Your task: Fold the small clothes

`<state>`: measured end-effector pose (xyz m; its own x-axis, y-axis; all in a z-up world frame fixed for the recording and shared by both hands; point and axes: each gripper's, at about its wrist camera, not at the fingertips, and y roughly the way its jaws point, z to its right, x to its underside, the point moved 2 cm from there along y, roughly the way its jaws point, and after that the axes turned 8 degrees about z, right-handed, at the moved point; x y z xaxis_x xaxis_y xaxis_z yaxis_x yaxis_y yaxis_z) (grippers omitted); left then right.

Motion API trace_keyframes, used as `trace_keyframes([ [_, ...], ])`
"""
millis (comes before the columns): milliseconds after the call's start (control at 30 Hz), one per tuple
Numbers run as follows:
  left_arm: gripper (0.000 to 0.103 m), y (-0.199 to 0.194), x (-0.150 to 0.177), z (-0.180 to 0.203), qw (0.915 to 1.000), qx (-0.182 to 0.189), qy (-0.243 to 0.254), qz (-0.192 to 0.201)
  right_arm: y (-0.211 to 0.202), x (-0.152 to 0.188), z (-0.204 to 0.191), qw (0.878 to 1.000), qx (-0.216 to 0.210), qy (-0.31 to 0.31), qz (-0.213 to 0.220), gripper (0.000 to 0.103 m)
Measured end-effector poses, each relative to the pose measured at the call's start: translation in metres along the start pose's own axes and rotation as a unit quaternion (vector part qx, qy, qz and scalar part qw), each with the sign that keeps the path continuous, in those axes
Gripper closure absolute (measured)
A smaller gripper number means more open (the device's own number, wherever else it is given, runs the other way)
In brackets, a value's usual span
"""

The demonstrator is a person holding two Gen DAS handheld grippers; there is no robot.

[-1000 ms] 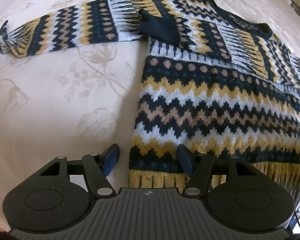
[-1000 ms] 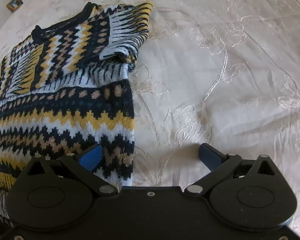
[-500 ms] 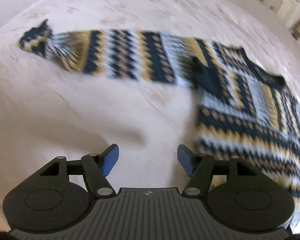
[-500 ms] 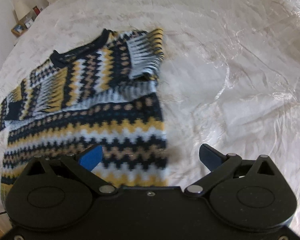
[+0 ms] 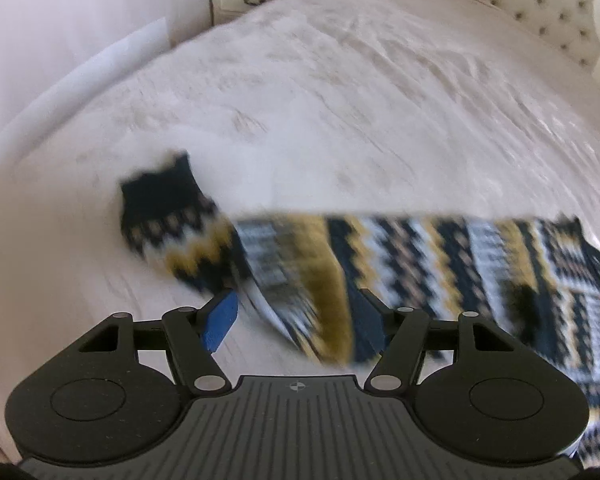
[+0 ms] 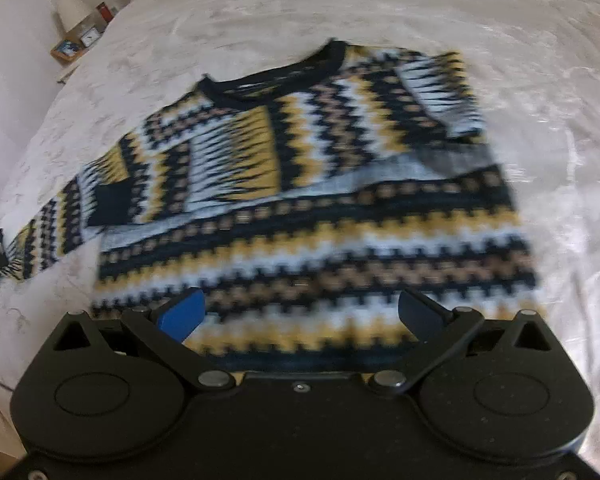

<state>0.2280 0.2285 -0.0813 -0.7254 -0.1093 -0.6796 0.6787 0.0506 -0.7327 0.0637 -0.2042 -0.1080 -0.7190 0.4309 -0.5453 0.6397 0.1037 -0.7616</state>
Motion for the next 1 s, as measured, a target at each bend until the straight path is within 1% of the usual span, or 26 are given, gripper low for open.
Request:
trace_keyframes([
  [100, 0.04, 0.016, -0.017, -0.008, 0.9998, -0.018, 0.002, 0.004, 0.003, 0.002, -0.023, 1.0, -0.009, -0.004, 0.002, 0.0],
  [267, 0.04, 0.045, -0.036, -0.03, 0.9989, -0.044, -0.012, -0.008, 0.002, 0.004, -0.046, 1.0, -0.013, -0.005, 0.003, 0.0],
  [400, 0.04, 0.064, -0.044, -0.048, 0.9975, -0.059, -0.031, -0.023, 0.002, 0.007, -0.052, 1.0, -0.003, 0.0, 0.001, 0.0],
  [567, 0.041, 0.077, -0.046, -0.071, 0.9947, -0.061, -0.076, -0.031, 0.001, 0.012, -0.05, 1.0, 0.016, 0.014, -0.007, 0.0],
  [600, 0.046, 0.078, -0.046, -0.074, 0.9942, -0.062, -0.083, -0.031, 0.001, 0.013, -0.049, 1.0, 0.019, 0.016, -0.009, 0.0],
  [633, 0.055, 0.079, -0.045, -0.076, 0.9938, -0.064, -0.085, -0.031, 0.002, 0.013, -0.049, 1.0, 0.02, 0.017, -0.01, 0.0],
  [700, 0.065, 0.078, -0.043, -0.078, 0.9933, -0.075, -0.081, -0.033, 0.003, 0.014, -0.05, 0.999, 0.023, 0.019, -0.012, 0.0],
  [733, 0.071, 0.077, -0.042, -0.08, 0.9936, -0.073, -0.08, -0.032, 0.005, 0.013, -0.05, 0.999, 0.023, 0.02, -0.014, 0.0],
  [767, 0.076, 0.074, -0.041, -0.082, 0.994, -0.065, -0.085, -0.025, 0.006, 0.013, -0.051, 0.999, 0.022, 0.02, -0.015, 0.0],
  [800, 0.084, 0.071, -0.04, -0.084, 0.9939, -0.058, -0.092, -0.018, 0.007, 0.013, -0.051, 0.999, 0.021, 0.02, -0.016, 0.0],
  [833, 0.088, 0.067, -0.039, -0.086, 0.9934, -0.052, -0.102, -0.009, 0.009, 0.013, -0.053, 0.999, 0.02, 0.019, -0.019, 0.0],
  [867, 0.088, 0.063, -0.038, -0.088, 0.9928, -0.046, -0.11, -0.002, 0.011, 0.012, -0.054, 0.999, 0.017, 0.017, -0.021, 0.0],
  [933, 0.098, 0.057, -0.037, -0.089, 0.9921, -0.039, -0.119, 0.011, 0.015, 0.012, -0.057, 0.999, 0.012, 0.013, -0.027, 0.0],
  [1000, 0.098, 0.046, -0.036, -0.088, 0.9915, -0.035, -0.122, 0.03, 0.018, 0.011, -0.06, 0.999, 0.007, 0.008, -0.031, 0.0],
])
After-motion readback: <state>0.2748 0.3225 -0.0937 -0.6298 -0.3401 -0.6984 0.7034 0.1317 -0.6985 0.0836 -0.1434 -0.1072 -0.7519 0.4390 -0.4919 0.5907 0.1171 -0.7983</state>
